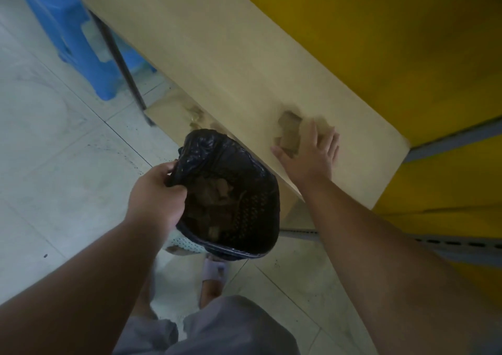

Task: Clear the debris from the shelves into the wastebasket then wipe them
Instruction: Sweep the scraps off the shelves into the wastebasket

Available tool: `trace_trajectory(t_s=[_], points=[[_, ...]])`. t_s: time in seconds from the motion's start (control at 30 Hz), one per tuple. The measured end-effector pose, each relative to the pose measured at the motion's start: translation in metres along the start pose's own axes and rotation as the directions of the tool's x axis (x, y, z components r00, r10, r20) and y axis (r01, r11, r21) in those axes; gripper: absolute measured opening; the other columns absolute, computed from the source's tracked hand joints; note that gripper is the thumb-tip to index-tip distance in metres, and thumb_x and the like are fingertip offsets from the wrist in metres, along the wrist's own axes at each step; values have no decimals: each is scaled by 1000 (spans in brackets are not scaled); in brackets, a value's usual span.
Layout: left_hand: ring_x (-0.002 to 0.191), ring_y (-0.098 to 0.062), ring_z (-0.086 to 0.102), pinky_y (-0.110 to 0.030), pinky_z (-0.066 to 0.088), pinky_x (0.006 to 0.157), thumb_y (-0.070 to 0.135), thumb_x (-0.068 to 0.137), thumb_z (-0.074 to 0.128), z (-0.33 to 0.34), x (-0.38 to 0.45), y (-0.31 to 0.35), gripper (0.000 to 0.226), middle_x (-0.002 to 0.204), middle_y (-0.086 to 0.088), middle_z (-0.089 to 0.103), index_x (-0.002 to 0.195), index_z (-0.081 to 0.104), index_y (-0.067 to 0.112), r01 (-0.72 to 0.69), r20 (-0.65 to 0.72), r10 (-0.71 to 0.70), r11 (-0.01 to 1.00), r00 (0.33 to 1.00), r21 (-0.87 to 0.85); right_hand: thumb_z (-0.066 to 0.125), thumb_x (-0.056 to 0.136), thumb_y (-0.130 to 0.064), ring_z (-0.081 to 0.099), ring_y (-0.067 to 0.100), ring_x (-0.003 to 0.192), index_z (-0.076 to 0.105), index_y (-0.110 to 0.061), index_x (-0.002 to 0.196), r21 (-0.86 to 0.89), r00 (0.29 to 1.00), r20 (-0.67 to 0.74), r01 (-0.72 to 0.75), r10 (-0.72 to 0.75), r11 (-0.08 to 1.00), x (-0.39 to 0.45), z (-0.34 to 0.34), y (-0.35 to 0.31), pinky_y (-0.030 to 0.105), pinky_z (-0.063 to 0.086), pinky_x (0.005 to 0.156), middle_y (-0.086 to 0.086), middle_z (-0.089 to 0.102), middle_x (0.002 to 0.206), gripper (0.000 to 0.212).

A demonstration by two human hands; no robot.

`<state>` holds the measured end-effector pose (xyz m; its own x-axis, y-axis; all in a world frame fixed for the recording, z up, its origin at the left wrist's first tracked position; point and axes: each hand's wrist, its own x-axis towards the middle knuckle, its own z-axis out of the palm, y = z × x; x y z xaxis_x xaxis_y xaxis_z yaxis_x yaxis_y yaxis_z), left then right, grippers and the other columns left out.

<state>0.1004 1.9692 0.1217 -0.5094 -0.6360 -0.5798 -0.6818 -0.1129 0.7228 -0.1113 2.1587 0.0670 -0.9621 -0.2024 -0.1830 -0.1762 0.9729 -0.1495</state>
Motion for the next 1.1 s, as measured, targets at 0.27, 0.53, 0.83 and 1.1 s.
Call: trace_trajectory(t_s=[0.27, 0.53, 0.83, 1.1], points=[[82, -27, 68, -43, 59, 73, -3, 74, 43, 9, -1, -2, 53, 82, 0, 72, 94, 70, 38, 3, -14, -3, 1000, 1000, -14, 23, 92, -71, -8, 30, 149, 13, -35, 154, -137, 938, 16, 345, -346, 928, 21, 9, -31, 46, 4, 120, 9, -6, 163, 73], [84, -24, 68, -38, 58, 72, -6, 77, 44, 13, 9, -4, 53, 84, 5, 72, 96, 68, 37, 11, -4, -12, 998, 1000, -67, 48, 97, -38, 43, 34, 112, 59, -12, 123, -74, 887, -245, 384, -390, 920, 31, 19, -30, 42, 37, 96, 13, 52, 123, 39], [86, -23, 70, -45, 60, 78, -4, 75, 46, 19, 27, -15, 56, 87, 4, 74, 106, 70, 35, 15, 7, -14, 999, 1000, -38, 52, 94, -28, 59, 33, 75, 67, -1, 86, -342, 708, -407, 468, -577, 815, 48, 17, -40, 35, 51, 68, 17, 63, 81, 33], [89, -21, 69, -43, 59, 80, -3, 76, 46, 19, 29, -19, 54, 87, 9, 73, 105, 69, 36, 27, -1, -27, 998, 1000, -54, 42, 102, -30, 60, 31, 88, 56, -6, 108, 52, 967, -184, 187, -175, 981, 55, -11, -43, 33, 37, 63, 14, 63, 97, 29]])
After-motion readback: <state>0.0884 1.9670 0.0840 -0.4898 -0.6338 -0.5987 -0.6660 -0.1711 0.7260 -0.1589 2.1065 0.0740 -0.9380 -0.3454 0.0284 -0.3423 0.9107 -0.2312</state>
